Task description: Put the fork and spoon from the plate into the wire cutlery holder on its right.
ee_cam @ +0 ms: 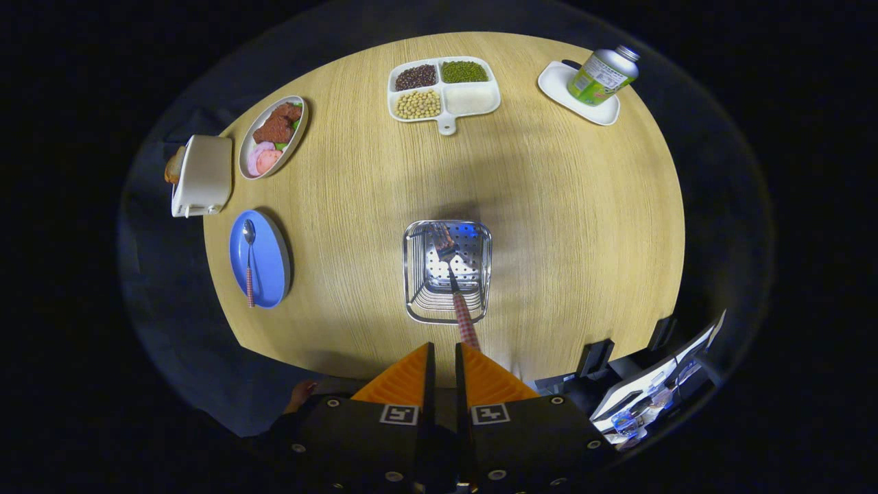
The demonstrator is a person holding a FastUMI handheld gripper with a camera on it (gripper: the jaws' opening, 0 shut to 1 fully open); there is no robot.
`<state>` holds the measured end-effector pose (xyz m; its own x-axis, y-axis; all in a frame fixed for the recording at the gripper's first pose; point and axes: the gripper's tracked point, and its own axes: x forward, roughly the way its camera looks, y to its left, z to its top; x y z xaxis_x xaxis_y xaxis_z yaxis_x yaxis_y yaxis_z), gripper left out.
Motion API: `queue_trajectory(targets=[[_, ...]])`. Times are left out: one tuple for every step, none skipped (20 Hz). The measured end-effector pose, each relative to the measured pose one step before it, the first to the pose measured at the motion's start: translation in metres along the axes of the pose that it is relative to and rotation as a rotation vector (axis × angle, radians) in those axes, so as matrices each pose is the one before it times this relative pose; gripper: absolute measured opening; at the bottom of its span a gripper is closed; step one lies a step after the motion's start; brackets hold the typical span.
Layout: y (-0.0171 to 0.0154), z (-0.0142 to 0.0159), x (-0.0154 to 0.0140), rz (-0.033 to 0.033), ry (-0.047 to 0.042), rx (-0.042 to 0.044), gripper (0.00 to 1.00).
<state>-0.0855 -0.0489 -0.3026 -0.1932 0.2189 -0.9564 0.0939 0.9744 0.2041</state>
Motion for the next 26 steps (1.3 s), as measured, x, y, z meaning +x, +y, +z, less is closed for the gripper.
queue_trajectory(targets=[[0.00315, 0.00275, -0.00183, 0.00999, -0.02248, 0.00829, 0.14], [0.00354, 0.00242, -0.00234, 0.0102, -0.02388, 0.0057, 0.14], [0.00496, 0.00221, -0.00307, 0.01106, -0.02728, 0.00367, 0.15], [0.00551, 0.00449, -0.00263, 0.01219, -0.03323, 0.0065, 0.18], [0.00668, 0.00406, -0.00304, 0.00844, -0.03658, 0.00453, 0.22], [0.00592, 0.00356, -0.00231, 0.00188, -0.03276, -0.00627, 0.28], [0.00661, 0.00194, -0.00251, 0.00662, -0.02896, -0.01301, 0.32], [0.00879, 0.00186, -0.00251, 0.0131, -0.02351, -0.00926, 0.38], [0.01038, -0.00052, -0.00219, 0.01596, -0.01597, -0.00178, 0.44], [0.00894, -0.0005, -0.00118, 0.014, -0.0085, 0.00277, 0.49], [0.00641, -0.00189, 0.00125, 0.00288, -0.00419, -0.00187, 0.55], [0.00327, -0.0002, 0.00128, -0.00578, -0.00733, -0.00601, 0.64], [0.00317, -0.00173, 0.00213, -0.00839, -0.00367, -0.00742, 0.72], [0.00397, -0.00139, 0.00351, -0.00833, -0.00033, -0.00312, 0.81], [0.00691, -0.00056, 0.0029, -0.00368, -0.00421, 0.0019, 0.84], [0.00967, 0.00079, 0.00385, -0.00156, -0.01123, 0.00062, 0.87], [0.01205, -0.00106, 0.00409, 0.00799, -0.00332, -0.00432, 0.88], [0.01291, -0.00137, 0.00273, 0.01609, -0.00074, -0.00661, 0.89], [0.01397, -0.00201, 0.00262, 0.01646, 0.00212, -0.01122, 0.9], [0.01313, -0.00237, 0.00302, 0.01231, 0.0054, -0.01538, 0.9], [0.01246, -0.0021, 0.00628, 0.00705, 0.00882, -0.01862, 0.91], [0.01005, -0.00198, 0.00533, -0.00204, 0.01143, -0.01592, 0.91], [0.01074, -0.00104, 0.00574, 0.00115, 0.01052, -0.01075, 0.91], [0.01365, -0.00053, 0.00664, 0.01554, 0.01446, -0.00809, 0.91], [0.01567, -0.00144, 0.0055, 0.02902, 0.02035, 0.00058, 0.9], [0.01569, 0.0001, 0.00541, 0.0327, 0.01015, 0.00522, 0.91]])
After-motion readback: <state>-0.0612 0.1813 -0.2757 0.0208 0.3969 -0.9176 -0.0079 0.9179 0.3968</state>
